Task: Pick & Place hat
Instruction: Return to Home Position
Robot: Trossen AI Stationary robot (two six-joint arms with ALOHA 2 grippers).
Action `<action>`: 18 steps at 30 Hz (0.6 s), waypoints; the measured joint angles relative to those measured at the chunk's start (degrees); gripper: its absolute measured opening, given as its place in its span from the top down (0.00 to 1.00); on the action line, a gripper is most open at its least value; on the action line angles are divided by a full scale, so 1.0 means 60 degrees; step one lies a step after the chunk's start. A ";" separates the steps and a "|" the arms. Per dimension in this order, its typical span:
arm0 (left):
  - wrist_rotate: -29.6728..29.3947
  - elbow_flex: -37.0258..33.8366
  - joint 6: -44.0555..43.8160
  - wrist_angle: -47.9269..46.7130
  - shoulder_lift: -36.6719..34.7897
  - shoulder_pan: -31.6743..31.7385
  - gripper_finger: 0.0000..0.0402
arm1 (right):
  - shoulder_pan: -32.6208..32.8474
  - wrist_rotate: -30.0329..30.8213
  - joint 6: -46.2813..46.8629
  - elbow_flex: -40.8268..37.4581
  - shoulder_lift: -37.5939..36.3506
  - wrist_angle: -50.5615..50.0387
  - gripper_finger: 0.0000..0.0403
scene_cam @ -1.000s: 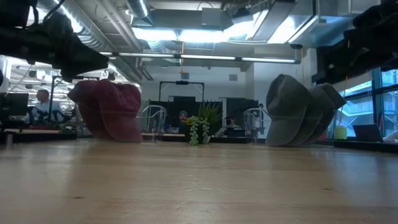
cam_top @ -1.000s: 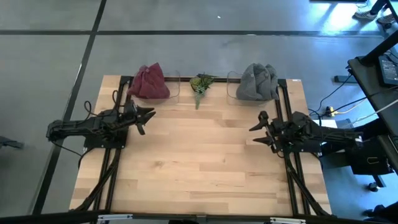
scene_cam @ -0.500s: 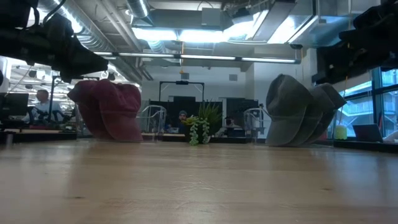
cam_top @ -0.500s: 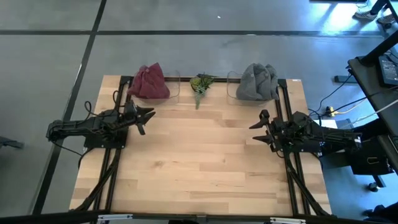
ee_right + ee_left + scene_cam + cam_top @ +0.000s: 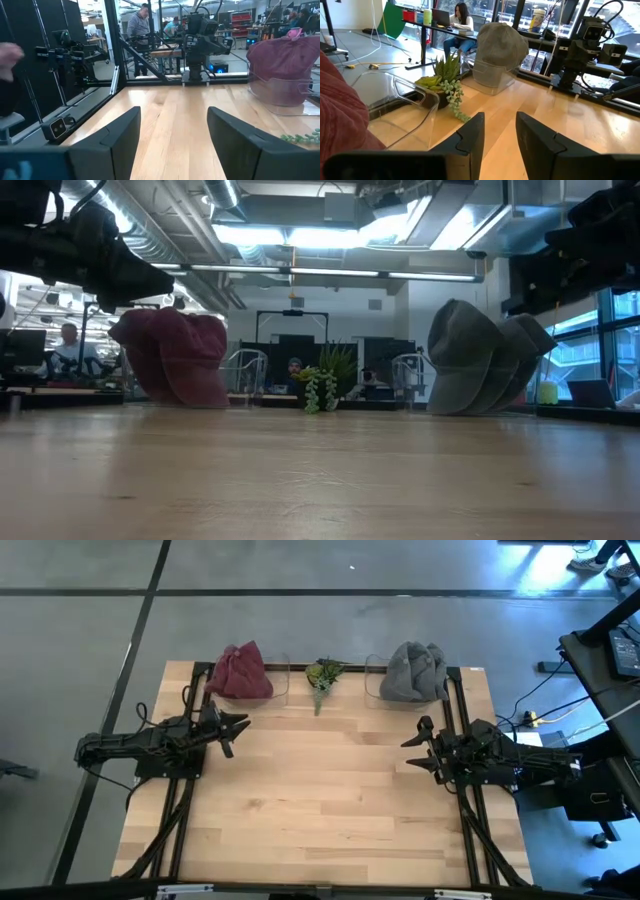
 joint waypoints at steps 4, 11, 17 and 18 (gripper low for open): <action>0.0004 0.0000 0.0001 0.0000 0.0000 0.0000 0.73 | 0.0003 0.0000 0.0000 0.0000 0.0000 0.0000 0.43; 0.0004 0.0000 0.0000 0.0000 0.0004 -0.0002 0.74 | 0.0000 0.0000 0.0000 0.0000 0.0000 0.0000 0.43; 0.0007 0.0000 0.0000 0.0000 0.0004 -0.0003 0.73 | 0.0000 0.0000 0.0000 0.0000 0.0000 0.0000 0.43; 0.0004 0.0000 0.0003 0.0000 0.0004 -0.0002 0.73 | 0.0002 0.0000 0.0000 0.0000 0.0000 0.0000 0.43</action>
